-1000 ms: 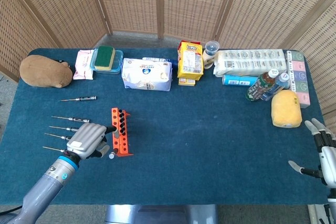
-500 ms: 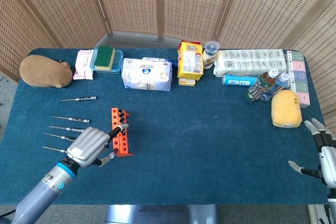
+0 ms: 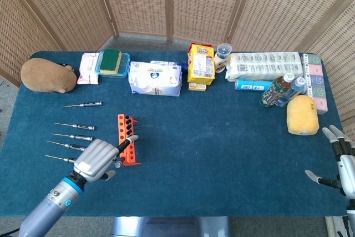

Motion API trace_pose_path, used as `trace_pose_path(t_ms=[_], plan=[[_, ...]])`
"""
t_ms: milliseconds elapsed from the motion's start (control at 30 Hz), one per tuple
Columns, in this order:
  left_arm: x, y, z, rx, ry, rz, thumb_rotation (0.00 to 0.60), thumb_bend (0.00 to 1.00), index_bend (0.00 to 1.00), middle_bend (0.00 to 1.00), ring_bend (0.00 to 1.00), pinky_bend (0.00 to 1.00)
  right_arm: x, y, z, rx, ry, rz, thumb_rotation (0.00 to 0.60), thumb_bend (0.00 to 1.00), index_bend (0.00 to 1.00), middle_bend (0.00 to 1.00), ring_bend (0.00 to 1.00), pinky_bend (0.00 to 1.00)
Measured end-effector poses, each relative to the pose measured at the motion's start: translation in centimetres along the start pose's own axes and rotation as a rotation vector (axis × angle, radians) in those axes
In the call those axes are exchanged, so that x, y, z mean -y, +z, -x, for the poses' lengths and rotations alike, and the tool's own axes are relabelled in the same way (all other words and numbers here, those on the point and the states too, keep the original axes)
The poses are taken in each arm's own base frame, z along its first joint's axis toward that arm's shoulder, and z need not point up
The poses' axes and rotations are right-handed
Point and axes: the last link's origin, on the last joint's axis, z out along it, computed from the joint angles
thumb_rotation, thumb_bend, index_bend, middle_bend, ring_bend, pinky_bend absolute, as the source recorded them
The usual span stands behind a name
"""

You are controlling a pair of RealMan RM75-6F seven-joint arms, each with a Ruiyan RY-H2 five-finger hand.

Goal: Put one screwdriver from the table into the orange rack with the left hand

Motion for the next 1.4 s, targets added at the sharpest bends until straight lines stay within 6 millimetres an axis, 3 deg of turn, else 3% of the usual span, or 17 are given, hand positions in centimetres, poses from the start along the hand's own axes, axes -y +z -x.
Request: trace_pose_path(t_ms=[300, 700, 1033, 1400], plan=[[-0.4, 1.1, 0.3, 0.003, -0.011, -0.035, 0.600, 0.19, 0.04, 1.00, 1.00, 0.99, -0.1, 0.0, -0.1, -0.003, 0.004, 0.001, 0.600, 0.00, 0.06, 0.02, 0.02, 0.00], [0.7, 1.9, 0.1, -0.012, -0.043, -0.077, 0.600, 0.19, 0.04, 1.00, 1.00, 0.99, -0.1, 0.0, -0.1, 0.001, 0.000, 0.002, 0.600, 0.01, 0.06, 0.02, 0.02, 0.00], [1.2, 1.8, -0.4, -0.035, -0.046, -0.102, 0.600, 0.19, 0.04, 1.00, 1.00, 0.99, -0.1, 0.0, 0.0, 0.001, 0.001, 0.002, 0.600, 0.00, 0.06, 0.02, 0.02, 0.00], [0.1, 0.8, -0.3, -0.003, -0.008, -0.035, 0.600, 0.18, 0.03, 1.00, 1.00, 0.99, 0.0, 0.0, 0.0, 0.004, -0.001, 0.001, 0.600, 0.00, 0.06, 0.02, 0.02, 0.00]])
